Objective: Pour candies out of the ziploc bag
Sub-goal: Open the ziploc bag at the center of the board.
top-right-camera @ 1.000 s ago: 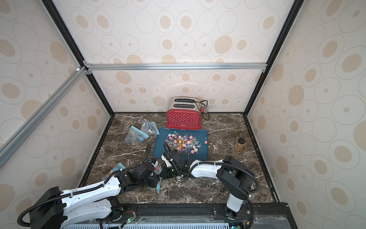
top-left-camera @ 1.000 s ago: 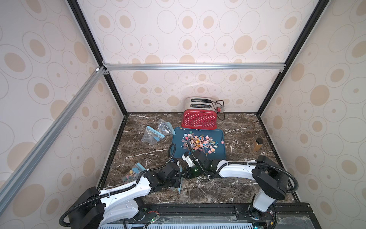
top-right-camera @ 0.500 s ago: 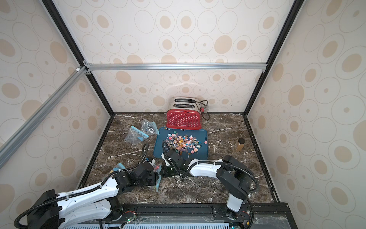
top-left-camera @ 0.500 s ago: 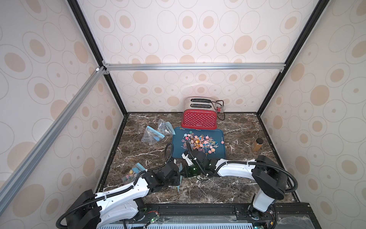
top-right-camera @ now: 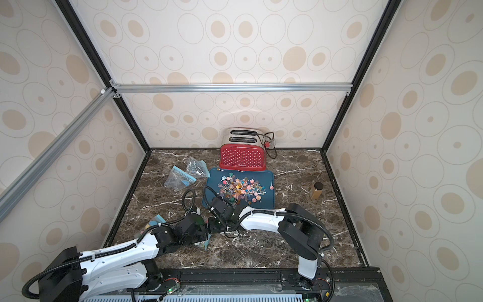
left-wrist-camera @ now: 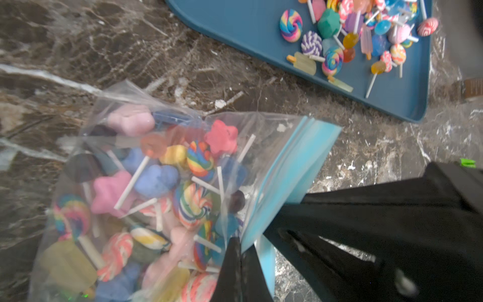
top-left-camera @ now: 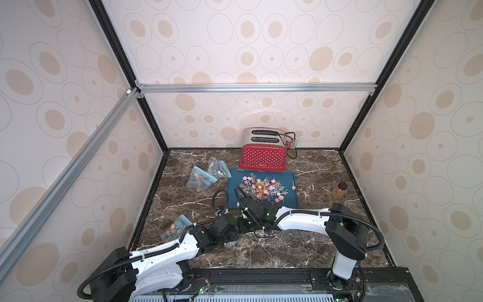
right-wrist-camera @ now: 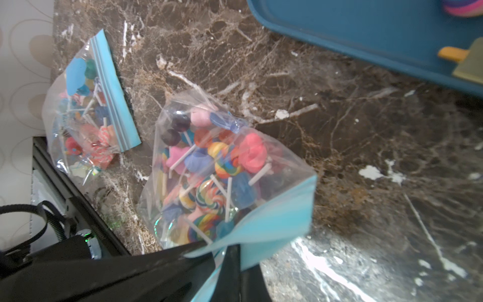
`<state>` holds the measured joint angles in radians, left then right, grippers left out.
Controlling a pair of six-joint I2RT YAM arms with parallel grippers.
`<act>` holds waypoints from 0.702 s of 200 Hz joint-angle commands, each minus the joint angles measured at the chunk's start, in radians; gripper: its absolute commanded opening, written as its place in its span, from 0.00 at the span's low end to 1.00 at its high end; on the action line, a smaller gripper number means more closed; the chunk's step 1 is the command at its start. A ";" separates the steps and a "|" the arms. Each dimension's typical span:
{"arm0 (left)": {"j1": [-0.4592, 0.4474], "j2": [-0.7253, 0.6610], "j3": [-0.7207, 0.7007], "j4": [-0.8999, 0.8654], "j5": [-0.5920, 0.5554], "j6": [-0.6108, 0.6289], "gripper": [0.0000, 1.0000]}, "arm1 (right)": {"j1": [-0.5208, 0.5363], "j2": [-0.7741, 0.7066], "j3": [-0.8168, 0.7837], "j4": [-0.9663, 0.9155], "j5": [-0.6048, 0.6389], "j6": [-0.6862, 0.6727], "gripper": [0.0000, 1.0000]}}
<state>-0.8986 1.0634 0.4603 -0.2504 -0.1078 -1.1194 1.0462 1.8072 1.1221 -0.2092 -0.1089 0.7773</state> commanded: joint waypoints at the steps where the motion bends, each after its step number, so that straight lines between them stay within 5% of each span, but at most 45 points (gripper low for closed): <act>1: 0.006 -0.008 -0.002 -0.007 -0.127 -0.055 0.00 | -0.001 0.048 -0.004 -0.229 0.098 -0.002 0.00; 83: 0.006 -0.019 -0.026 0.005 -0.142 -0.088 0.00 | 0.005 0.065 0.024 -0.296 0.126 0.001 0.00; 140: -0.004 -0.038 0.164 -0.127 -0.044 0.061 0.00 | 0.005 -0.002 0.031 -0.338 0.177 -0.023 0.00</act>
<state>-0.8974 1.0431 0.4953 -0.2985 -0.1772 -1.1435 1.0531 1.8545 1.1519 -0.4515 0.0044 0.7650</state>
